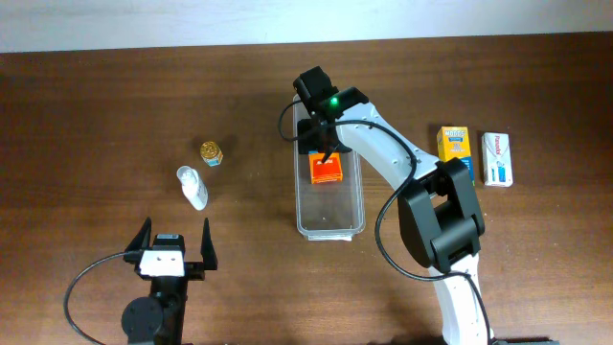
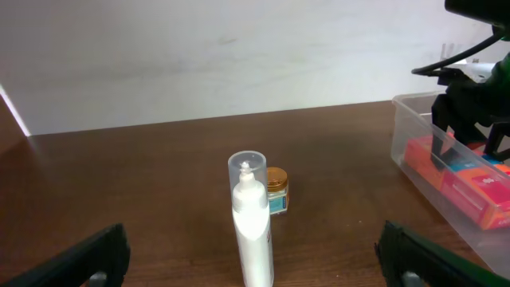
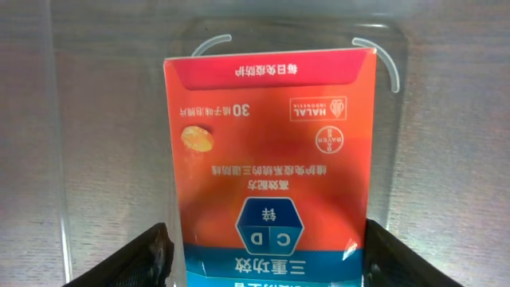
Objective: Pack container
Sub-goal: 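Open the right gripper and move it to the yellow WOODS' box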
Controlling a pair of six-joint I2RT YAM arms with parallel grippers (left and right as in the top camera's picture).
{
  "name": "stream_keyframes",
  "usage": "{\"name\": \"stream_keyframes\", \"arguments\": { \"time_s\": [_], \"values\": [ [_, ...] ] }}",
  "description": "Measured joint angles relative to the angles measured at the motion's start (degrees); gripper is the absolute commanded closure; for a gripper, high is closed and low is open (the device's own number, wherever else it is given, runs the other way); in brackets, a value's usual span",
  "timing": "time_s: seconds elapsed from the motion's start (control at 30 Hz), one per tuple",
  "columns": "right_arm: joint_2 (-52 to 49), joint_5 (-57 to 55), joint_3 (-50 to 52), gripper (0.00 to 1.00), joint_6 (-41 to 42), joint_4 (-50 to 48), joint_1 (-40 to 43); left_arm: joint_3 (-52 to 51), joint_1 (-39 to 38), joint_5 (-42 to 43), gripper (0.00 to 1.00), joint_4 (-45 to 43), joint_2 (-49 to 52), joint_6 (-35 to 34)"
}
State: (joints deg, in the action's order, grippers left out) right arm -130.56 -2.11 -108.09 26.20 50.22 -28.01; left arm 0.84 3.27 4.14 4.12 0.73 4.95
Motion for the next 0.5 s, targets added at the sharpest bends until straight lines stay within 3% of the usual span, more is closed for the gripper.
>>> {"name": "stream_keyframes", "arguments": {
  "time_s": [0.5],
  "values": [
    [0.00, 0.20, -8.35, 0.33, -0.31, 6.69, 0.04, 0.00, 0.00, 0.00, 0.01, 0.00, 0.00, 0.00]
  ]
}}
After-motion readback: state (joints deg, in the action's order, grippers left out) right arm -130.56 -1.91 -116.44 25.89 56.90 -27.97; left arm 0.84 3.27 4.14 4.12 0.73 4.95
